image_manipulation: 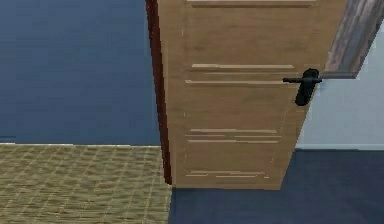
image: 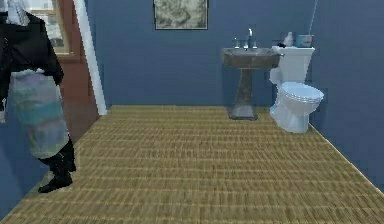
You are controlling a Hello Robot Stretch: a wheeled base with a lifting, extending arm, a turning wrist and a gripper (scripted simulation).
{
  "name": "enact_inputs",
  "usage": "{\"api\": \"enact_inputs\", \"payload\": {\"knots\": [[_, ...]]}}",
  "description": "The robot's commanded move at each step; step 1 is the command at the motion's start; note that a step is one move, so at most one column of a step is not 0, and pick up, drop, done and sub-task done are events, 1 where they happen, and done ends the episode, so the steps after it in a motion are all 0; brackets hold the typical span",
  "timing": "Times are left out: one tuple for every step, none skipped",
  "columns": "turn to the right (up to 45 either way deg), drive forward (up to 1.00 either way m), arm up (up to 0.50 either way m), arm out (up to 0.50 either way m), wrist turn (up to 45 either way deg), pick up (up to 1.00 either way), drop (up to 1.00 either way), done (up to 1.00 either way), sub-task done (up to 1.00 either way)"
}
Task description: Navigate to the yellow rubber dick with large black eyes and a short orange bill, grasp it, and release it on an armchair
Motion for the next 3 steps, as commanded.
{"api": "enact_inputs", "payload": {"knots": [[0.0, 1.00, 0.00, 0.00, 0.0, 0.00, 0.00, 0.00, 0.00], [0.0, 1.00, 0.00, 0.00, 0.0, 0.00, 0.00, 0.00, 0.00], [-3.0, 0.00, 0.00, 0.00, 0.0, 0.00, 0.00, 0.00, 0.00]]}}
